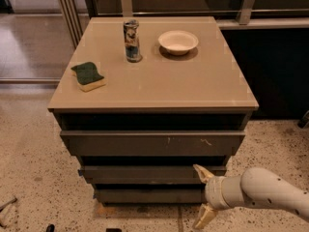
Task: Open middle drawer
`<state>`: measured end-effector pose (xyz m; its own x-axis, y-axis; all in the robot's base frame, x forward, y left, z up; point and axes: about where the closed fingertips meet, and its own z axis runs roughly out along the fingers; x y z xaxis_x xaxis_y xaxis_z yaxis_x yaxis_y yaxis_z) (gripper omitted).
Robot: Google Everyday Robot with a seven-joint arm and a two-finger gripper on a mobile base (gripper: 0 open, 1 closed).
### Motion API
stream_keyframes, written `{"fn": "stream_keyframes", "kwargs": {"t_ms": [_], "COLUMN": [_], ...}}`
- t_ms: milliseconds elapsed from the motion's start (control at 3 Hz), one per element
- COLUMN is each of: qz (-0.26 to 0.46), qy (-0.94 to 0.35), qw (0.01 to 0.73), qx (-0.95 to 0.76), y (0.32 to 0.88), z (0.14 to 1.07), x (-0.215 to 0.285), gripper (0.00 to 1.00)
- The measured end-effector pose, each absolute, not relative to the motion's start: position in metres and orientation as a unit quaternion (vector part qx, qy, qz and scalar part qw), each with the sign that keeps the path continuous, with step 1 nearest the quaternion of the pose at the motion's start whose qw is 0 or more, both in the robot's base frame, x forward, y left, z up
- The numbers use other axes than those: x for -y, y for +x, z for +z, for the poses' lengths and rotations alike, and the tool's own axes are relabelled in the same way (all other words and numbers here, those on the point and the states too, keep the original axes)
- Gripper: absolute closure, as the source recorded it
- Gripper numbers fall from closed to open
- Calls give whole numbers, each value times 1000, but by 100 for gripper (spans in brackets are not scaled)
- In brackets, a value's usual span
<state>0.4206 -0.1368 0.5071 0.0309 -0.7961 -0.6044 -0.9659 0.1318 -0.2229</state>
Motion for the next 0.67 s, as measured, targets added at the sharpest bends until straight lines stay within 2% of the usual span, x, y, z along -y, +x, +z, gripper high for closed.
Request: {"fn": "stream_keyframes", "kwargs": {"t_ms": [667], "qz": [135], "qy": [-665], "qw": [315], "qx": [-664], "y": [457], "z": [486], "x": [106], "gripper": [0]}}
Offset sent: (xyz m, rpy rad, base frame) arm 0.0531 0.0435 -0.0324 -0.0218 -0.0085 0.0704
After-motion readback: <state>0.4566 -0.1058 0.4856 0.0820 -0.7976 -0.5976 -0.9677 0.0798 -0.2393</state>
